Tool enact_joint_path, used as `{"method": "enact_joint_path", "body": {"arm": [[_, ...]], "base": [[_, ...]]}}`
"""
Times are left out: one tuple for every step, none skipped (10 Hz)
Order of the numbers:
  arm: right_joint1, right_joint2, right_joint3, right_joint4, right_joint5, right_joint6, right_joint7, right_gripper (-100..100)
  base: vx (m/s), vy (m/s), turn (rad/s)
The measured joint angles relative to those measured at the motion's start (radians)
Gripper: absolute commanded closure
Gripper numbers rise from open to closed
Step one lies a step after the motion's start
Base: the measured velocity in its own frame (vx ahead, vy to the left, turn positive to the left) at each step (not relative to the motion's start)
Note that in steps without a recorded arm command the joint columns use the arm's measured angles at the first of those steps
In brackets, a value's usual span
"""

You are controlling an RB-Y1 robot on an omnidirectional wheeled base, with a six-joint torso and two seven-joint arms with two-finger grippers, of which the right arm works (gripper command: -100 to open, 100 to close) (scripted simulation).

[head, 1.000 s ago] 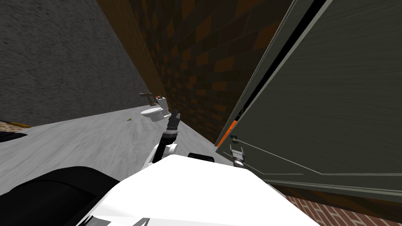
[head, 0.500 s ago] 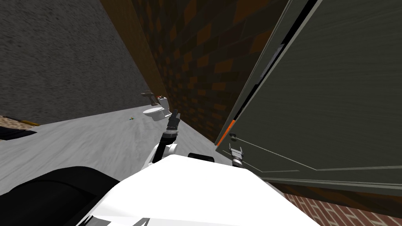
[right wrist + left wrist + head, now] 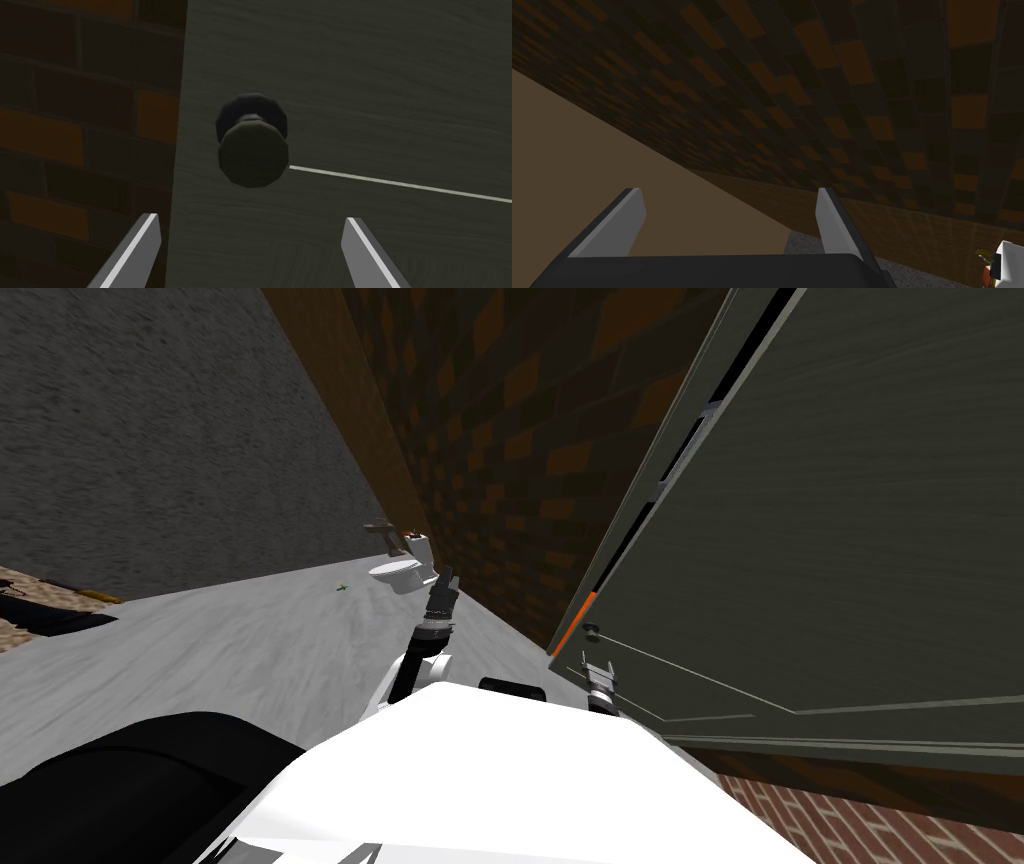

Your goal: Pull the door open

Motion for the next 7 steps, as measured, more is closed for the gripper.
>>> {"method": "enact_joint_path", "body": {"arm": [[-0.004,0.000,0.006,0.000,-0.011,0.001,-0.028,-100],[-0.007,0.002,0.012,0.000,-0.021,0.001,-0.053,-100],[-0.008,0.003,0.016,-0.003,-0.029,0.002,-0.073,-100],[-0.010,0.003,0.021,-0.005,-0.037,0.003,-0.093,-100],[-0.010,0.003,0.021,-0.005,-0.038,0.003,-0.097,-100],[-0.010,-0.006,0.015,0.006,-0.042,0.000,-0.107,-100],[-0.024,-0.025,0.008,0.039,-0.046,-0.010,-0.132,-100]], "base": [[-0.064,-0.008,0.014],[-0.054,0.002,0.015],[-0.057,0.007,0.013],[-0.027,0.003,0.001],[0.122,0.014,0.111],[0.197,-0.019,0.141],[0.215,-0.016,0.138]]}}
